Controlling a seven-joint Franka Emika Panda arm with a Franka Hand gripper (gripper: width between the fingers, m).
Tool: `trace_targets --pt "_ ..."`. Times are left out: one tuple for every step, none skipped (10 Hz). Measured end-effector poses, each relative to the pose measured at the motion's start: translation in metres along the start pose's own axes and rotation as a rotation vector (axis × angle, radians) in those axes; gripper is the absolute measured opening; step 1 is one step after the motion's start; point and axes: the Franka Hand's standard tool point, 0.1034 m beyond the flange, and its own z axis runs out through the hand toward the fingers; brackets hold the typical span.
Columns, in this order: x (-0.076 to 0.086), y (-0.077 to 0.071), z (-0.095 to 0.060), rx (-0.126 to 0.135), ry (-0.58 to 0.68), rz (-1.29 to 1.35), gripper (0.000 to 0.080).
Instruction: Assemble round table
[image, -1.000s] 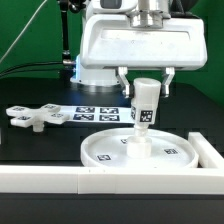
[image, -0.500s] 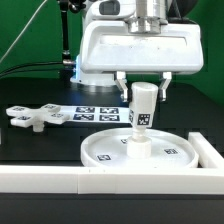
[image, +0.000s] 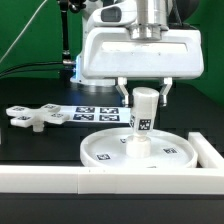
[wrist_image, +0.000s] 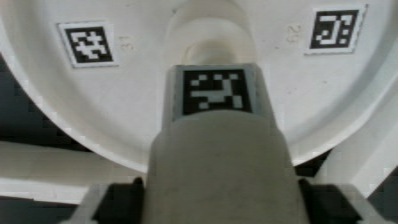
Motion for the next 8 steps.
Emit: trace_targets --pt "-0.0020 -0.0001 0.0019 0.000 -0.004 0.000 0.0409" --pt "-0.0033 0.0000 0.0035 0.000 -0.003 -0.002 0.0409" --pt "-0.0027 0.0004 0.0037 -0.002 0.005 -0.004 0.0409" --pt "-0.0027 0.0004 0.0038 -0.002 0.004 -0.004 0.0409" --pt "-0.0028 0.0004 0.0039 -0.002 0.004 -0.004 0.0519" --pt "-0.0028 0.0004 0.0039 -0.002 0.004 -0.004 0.0609" --pt "-0.0028 0.0004 0.0039 -0.002 0.004 -0.004 0.0637" --pt "-0.0029 0.0020 0.0035 -0.003 0.001 -0.011 0.0637"
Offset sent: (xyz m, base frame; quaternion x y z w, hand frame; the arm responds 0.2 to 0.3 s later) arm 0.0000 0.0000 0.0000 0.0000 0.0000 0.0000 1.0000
